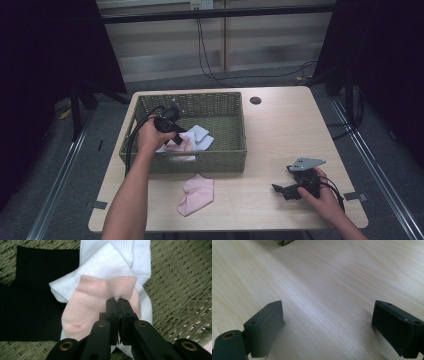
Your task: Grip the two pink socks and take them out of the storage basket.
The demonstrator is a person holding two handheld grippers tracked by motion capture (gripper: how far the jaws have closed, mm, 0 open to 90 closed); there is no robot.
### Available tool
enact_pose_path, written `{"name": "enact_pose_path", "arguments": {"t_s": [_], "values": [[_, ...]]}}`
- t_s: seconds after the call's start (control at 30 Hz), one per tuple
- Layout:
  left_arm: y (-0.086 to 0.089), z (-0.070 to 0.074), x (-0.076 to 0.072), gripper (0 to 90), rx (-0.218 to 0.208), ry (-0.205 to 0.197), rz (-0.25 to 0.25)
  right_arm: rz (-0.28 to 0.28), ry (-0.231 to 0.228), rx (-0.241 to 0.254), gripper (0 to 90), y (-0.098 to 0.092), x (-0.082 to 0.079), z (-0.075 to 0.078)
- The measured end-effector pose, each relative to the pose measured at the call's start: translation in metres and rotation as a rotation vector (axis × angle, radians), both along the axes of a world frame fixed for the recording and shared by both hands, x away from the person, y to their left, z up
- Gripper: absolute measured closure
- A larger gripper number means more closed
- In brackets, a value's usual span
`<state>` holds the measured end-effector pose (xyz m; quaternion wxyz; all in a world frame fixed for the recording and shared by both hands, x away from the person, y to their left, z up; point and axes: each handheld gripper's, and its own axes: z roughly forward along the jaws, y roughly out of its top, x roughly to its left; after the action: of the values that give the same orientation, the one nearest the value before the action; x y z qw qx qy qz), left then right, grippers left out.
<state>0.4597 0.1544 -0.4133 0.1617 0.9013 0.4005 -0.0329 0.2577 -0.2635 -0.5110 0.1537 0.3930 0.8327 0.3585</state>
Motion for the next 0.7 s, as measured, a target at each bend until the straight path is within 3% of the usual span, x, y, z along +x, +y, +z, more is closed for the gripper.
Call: {"name": "enact_pose_path", "arguments": {"t_s": [0.13,0.37,0.4,0.5,0.53,0.57,0.63,0.7], "values": [[0.001,0.016,-0.002,88.1,-0.02,-0.008,-0.005,-0.002,0.001,0.0,9.8,0.0,0.0,0.0],[-0.001,0.015,-0.002,88.1,-0.035,-0.015,-0.012,-0.001,0.001,0.001,9.8,0.0,0.0,0.0],[-0.001,0.011,-0.001,85.5,-0.045,-0.046,-0.015,0.0,0.002,0.002,9.8,0.0,0.0,0.0],[0.0,0.006,-0.001,64.4,-0.045,-0.071,-0.025,0.0,0.002,0.002,9.8,0.0,0.0,0.0],[0.0,0.003,-0.001,64.4,-0.041,-0.082,-0.024,-0.001,0.001,0.001,9.8,0.0,0.0,0.0],[0.001,-0.001,0.0,50.6,-0.044,-0.085,-0.026,0.0,0.0,0.001,9.8,0.0,0.0,0.0],[0.002,-0.005,0.0,41.9,-0.052,-0.065,-0.016,-0.001,0.001,0.001,9.8,0.0,0.0,0.0],[0.002,-0.007,0.001,39.0,-0.048,-0.044,-0.018,0.0,0.001,0.001,9.8,0.0,0.0,0.0]]}}
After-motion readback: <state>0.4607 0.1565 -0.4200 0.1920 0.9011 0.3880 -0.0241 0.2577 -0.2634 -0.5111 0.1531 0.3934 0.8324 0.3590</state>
